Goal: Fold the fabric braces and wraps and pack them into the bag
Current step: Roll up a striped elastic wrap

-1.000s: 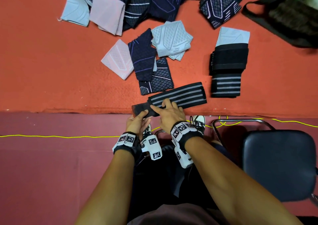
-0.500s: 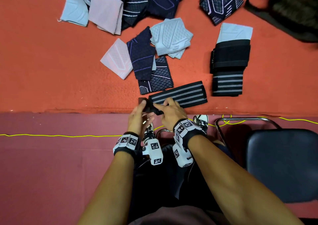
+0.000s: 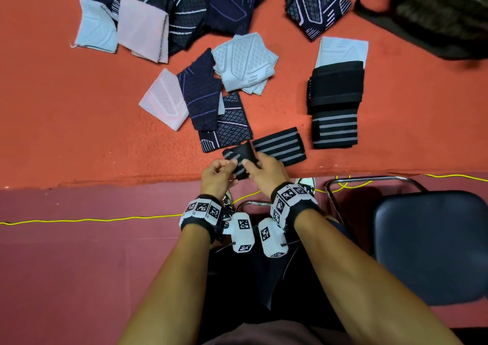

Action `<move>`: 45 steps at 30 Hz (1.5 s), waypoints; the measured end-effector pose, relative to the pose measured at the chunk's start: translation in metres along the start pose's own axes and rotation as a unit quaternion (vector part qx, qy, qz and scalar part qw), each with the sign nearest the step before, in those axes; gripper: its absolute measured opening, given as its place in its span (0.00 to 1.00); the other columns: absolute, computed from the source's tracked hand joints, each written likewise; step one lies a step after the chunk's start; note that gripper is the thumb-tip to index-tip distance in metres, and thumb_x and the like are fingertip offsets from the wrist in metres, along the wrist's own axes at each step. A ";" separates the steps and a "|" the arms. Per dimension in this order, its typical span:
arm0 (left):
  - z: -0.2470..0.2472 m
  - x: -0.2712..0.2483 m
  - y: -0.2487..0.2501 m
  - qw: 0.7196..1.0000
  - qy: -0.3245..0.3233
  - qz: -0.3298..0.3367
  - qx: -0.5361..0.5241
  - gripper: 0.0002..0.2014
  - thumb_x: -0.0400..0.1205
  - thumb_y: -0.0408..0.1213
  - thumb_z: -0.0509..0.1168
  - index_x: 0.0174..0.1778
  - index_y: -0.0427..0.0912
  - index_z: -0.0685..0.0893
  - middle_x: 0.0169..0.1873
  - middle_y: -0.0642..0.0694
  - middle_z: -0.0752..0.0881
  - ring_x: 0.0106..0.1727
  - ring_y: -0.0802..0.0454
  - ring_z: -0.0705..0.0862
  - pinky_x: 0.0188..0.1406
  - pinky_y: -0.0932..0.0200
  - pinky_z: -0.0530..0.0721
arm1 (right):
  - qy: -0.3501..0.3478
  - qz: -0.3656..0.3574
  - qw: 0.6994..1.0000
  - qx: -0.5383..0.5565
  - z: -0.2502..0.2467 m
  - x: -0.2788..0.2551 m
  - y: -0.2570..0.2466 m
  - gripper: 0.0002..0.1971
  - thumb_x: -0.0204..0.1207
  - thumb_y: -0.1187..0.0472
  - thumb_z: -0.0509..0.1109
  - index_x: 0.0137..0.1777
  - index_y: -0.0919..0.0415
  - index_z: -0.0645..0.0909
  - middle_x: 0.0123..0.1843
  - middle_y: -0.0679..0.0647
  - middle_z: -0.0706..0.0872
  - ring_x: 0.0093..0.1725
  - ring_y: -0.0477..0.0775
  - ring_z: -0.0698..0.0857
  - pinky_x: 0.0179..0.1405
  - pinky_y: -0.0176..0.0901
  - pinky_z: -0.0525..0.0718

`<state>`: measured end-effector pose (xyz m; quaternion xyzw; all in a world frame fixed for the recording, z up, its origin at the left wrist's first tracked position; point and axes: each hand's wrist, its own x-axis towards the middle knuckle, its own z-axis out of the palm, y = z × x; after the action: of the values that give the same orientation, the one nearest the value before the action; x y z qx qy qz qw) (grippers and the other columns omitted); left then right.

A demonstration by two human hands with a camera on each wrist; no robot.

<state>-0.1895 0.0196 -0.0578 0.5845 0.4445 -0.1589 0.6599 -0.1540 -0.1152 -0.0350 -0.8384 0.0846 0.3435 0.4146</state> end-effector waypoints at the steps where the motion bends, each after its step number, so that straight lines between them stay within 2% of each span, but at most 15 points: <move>1: 0.002 0.002 0.000 1.000 0.003 0.004 0.017 0.10 0.84 0.30 0.68 0.37 0.43 0.79 0.33 0.45 0.79 0.26 0.62 0.80 0.26 0.68 0.84 | 0.016 0.003 1.000 0.013 0.000 0.001 0.001 0.20 0.75 0.36 0.62 0.49 0.52 0.83 0.45 0.56 0.91 0.49 0.63 0.89 0.53 0.54 0.85; 3: 0.004 0.005 0.001 0.999 0.012 0.010 0.051 0.12 0.84 0.30 0.68 0.35 0.43 0.78 0.32 0.45 0.78 0.27 0.58 0.79 0.24 0.68 0.83 | 0.037 0.009 0.999 0.026 -0.001 0.006 0.003 0.20 0.73 0.35 0.59 0.38 0.51 0.78 0.39 0.55 0.90 0.44 0.62 0.90 0.49 0.57 0.86; 5: 0.004 0.007 0.002 0.997 0.014 0.015 0.072 0.13 0.84 0.30 0.69 0.34 0.44 0.78 0.30 0.46 0.77 0.28 0.56 0.77 0.23 0.67 0.82 | 0.045 0.015 0.999 0.026 -0.002 0.011 0.004 0.19 0.76 0.39 0.60 0.32 0.52 0.73 0.35 0.56 0.88 0.42 0.63 0.90 0.47 0.58 0.86; 8: 0.003 0.008 0.002 0.995 0.015 0.014 0.093 0.13 0.83 0.30 0.69 0.34 0.43 0.78 0.30 0.45 0.77 0.28 0.54 0.77 0.23 0.66 0.81 | 0.041 0.028 0.999 -0.001 -0.007 0.015 0.005 0.19 0.77 0.44 0.61 0.32 0.56 0.74 0.35 0.58 0.88 0.42 0.63 0.91 0.47 0.57 0.87; 14: 0.007 0.009 0.003 0.991 0.032 0.028 0.123 0.14 0.81 0.32 0.72 0.32 0.43 0.77 0.27 0.45 0.78 0.25 0.53 0.75 0.19 0.65 0.79 | 0.047 0.074 0.995 -0.038 -0.015 0.018 0.002 0.22 0.74 0.41 0.63 0.28 0.57 0.76 0.33 0.57 0.88 0.38 0.62 0.90 0.45 0.53 0.89; 18: 0.010 0.010 0.004 0.989 0.040 0.034 0.140 0.17 0.79 0.36 0.76 0.30 0.44 0.75 0.26 0.46 0.79 0.22 0.53 0.75 0.16 0.65 0.76 | 0.057 0.095 0.990 -0.085 -0.023 0.016 0.000 0.26 0.80 0.45 0.67 0.26 0.60 0.70 0.38 0.61 0.87 0.41 0.64 0.85 0.41 0.46 0.81; 21: 0.010 0.013 0.007 0.986 0.054 0.020 0.155 0.20 0.77 0.38 0.78 0.28 0.46 0.72 0.25 0.45 0.80 0.19 0.52 0.76 0.20 0.63 0.77 | 0.052 0.103 0.987 -0.113 -0.026 0.017 0.000 0.25 0.80 0.43 0.68 0.27 0.59 0.72 0.38 0.60 0.86 0.40 0.63 0.83 0.38 0.45 0.76; 24: 0.008 0.017 0.011 0.986 0.062 -0.007 0.153 0.24 0.73 0.38 0.81 0.26 0.48 0.69 0.26 0.43 0.81 0.24 0.49 0.77 0.30 0.55 0.80 | 0.045 0.112 0.983 -0.137 -0.030 0.019 -0.001 0.25 0.78 0.41 0.69 0.28 0.59 0.75 0.35 0.56 0.84 0.39 0.63 0.83 0.38 0.45 0.76; 28: 0.009 0.017 0.018 0.979 0.077 -0.015 0.187 0.24 0.69 0.41 0.83 0.28 0.48 0.69 0.28 0.44 0.83 0.29 0.47 0.80 0.38 0.47 0.86 | 0.054 0.065 0.977 -0.197 -0.036 0.020 -0.014 0.11 0.76 0.49 0.70 0.40 0.56 0.83 0.45 0.57 0.88 0.46 0.64 0.87 0.45 0.47 0.84; 30: 0.008 0.017 0.019 0.975 0.084 -0.012 0.203 0.23 0.68 0.45 0.84 0.31 0.48 0.71 0.31 0.44 0.85 0.30 0.47 0.82 0.41 0.45 0.88 | 0.044 0.020 0.984 -0.172 -0.033 0.021 -0.019 0.06 0.75 0.53 0.71 0.42 0.53 0.82 0.44 0.54 0.88 0.45 0.61 0.86 0.43 0.44 0.83; 32: 0.009 0.016 0.021 0.974 0.083 -0.020 0.210 0.23 0.68 0.46 0.84 0.36 0.48 0.72 0.31 0.44 0.86 0.28 0.47 0.83 0.39 0.45 0.89 | 0.011 -0.020 0.993 -0.117 -0.028 0.022 -0.022 0.01 0.75 0.55 0.72 0.44 0.49 0.84 0.43 0.48 0.89 0.44 0.55 0.87 0.42 0.42 0.82; 35: 0.010 0.016 0.024 0.980 0.071 -0.042 0.180 0.21 0.71 0.41 0.83 0.39 0.46 0.72 0.29 0.45 0.84 0.23 0.49 0.81 0.29 0.53 0.87 | -0.035 -0.027 0.998 -0.054 -0.021 0.024 -0.019 0.08 0.78 0.63 0.70 0.52 0.52 0.88 0.48 0.48 0.91 0.49 0.50 0.89 0.54 0.40 0.86; 37: 0.008 0.017 0.026 0.981 0.061 -0.060 0.174 0.20 0.73 0.38 0.81 0.39 0.46 0.72 0.28 0.45 0.83 0.23 0.52 0.81 0.24 0.58 0.86 | -0.024 -0.019 0.999 -0.040 -0.016 0.024 -0.013 0.11 0.79 0.67 0.68 0.53 0.54 0.88 0.48 0.49 0.92 0.52 0.50 0.89 0.59 0.40 0.85; 39: 0.006 0.019 0.028 0.981 0.052 -0.068 0.175 0.20 0.73 0.38 0.82 0.39 0.45 0.72 0.28 0.45 0.83 0.23 0.53 0.81 0.23 0.59 0.86 | -0.011 -0.014 0.999 -0.040 -0.012 0.024 -0.010 0.12 0.78 0.67 0.67 0.53 0.53 0.88 0.48 0.49 0.92 0.54 0.53 0.88 0.60 0.44 0.85; 45: 0.003 0.018 0.029 0.984 0.037 -0.066 0.160 0.19 0.72 0.37 0.83 0.38 0.43 0.75 0.27 0.45 0.84 0.22 0.54 0.81 0.22 0.62 0.84 | 0.042 -0.021 0.997 -0.060 -0.017 0.028 -0.004 0.07 0.79 0.61 0.66 0.46 0.54 0.87 0.46 0.51 0.91 0.50 0.57 0.88 0.54 0.48 0.83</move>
<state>-0.1570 0.0301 -0.0538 0.6577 0.4752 -0.2491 0.5287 -0.1222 -0.1217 -0.0435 -0.8771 0.0640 0.3036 0.3667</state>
